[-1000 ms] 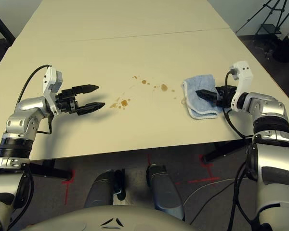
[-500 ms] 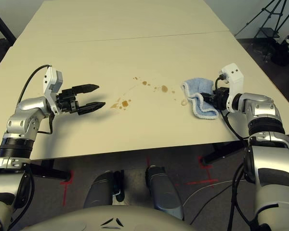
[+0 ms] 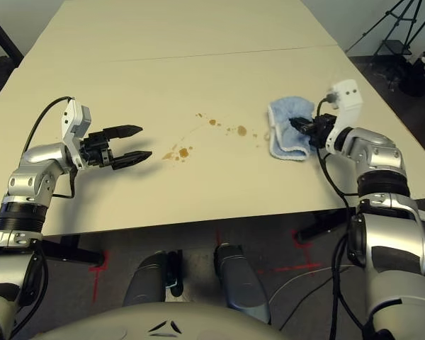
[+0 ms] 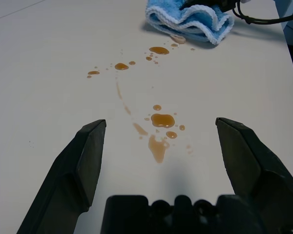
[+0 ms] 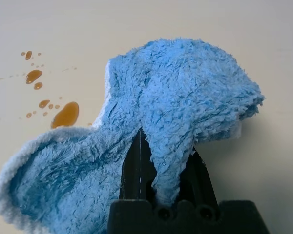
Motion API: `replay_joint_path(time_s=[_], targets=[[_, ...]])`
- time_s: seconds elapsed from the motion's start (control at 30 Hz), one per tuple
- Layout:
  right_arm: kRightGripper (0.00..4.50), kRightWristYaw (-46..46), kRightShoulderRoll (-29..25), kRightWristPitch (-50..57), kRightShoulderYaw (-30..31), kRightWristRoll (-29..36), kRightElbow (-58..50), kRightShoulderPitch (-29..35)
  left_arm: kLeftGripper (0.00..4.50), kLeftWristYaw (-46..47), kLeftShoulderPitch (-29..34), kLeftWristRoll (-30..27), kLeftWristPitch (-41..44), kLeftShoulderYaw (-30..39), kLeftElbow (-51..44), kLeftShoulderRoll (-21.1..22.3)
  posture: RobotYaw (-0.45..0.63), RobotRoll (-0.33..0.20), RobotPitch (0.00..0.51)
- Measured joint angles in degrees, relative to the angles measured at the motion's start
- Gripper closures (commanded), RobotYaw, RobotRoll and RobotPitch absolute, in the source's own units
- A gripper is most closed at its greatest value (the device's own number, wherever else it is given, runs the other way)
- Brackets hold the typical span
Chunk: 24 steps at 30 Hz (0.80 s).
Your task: Wipe the water off the table with a rag.
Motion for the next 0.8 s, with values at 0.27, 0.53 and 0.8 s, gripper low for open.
replay_joint_path(time_s=[0.27,0.53,0.8], targets=[[4.50,-2.2,4.0,1.2,1.5,-1.0,-3.1,1.2,0.00,-0.7,0.2,-0.1,0.4,0.1,0.0,1.7,-0.25,0.000,0.118],[4.50,-1.2,9.8,5.0,4.0,-0.9,-9.3,2.5,0.00,-0.9,0.7,-0.1,0.8,0.1,-0.1,1.7,-0.26,0.000,0.120],[4.50,-0.5,13.8,8.1,6.2,-0.8,-14.5,3.9,0.00,-0.9,0.9,-0.1,1.0,0.0,-0.1,1.7,-0.26,0.000,0.121]])
